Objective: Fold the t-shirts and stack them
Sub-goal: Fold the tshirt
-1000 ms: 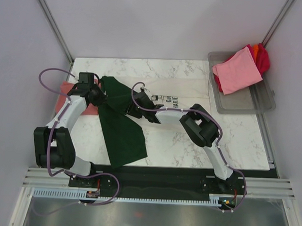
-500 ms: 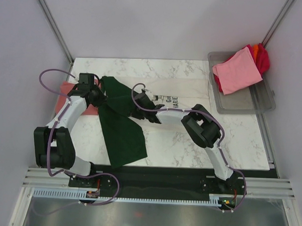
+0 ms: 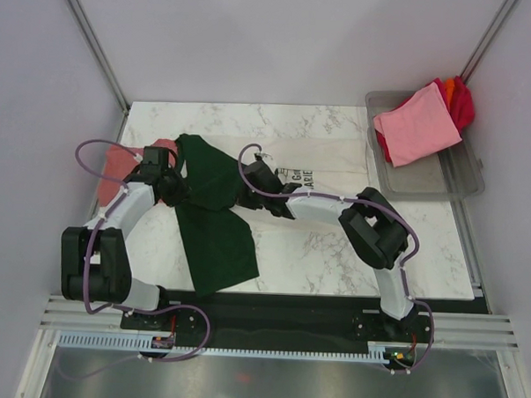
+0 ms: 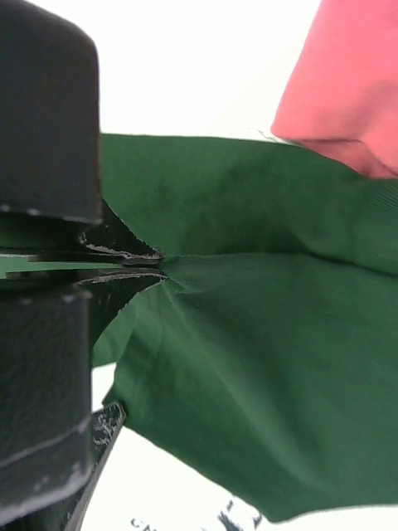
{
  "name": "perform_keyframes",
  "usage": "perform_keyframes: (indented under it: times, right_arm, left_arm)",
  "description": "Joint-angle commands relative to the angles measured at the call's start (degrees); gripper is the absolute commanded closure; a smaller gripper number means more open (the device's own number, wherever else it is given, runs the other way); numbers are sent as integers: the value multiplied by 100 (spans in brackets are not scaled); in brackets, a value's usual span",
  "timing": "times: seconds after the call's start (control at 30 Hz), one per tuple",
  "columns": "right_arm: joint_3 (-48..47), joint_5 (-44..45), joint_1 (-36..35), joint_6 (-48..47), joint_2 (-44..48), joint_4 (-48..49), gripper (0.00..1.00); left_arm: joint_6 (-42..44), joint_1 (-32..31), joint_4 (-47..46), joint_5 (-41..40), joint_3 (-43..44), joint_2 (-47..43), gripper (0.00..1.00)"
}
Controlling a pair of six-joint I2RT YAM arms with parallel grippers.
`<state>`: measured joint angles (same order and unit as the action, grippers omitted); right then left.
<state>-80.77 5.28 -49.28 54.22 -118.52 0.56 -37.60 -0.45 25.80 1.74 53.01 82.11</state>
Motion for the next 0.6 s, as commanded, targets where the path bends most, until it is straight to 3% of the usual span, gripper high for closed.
perform_keyframes:
  times: [0.0, 0.57]
  right_arm:
    - [219, 122, -29, -157, 382, -47, 100]
    - [641, -88, 208, -271, 725, -196, 100]
  left_arm:
    - [52, 1, -312, 64, -291, -274, 98]
    - [-54, -350, -418, -138, -696, -634, 98]
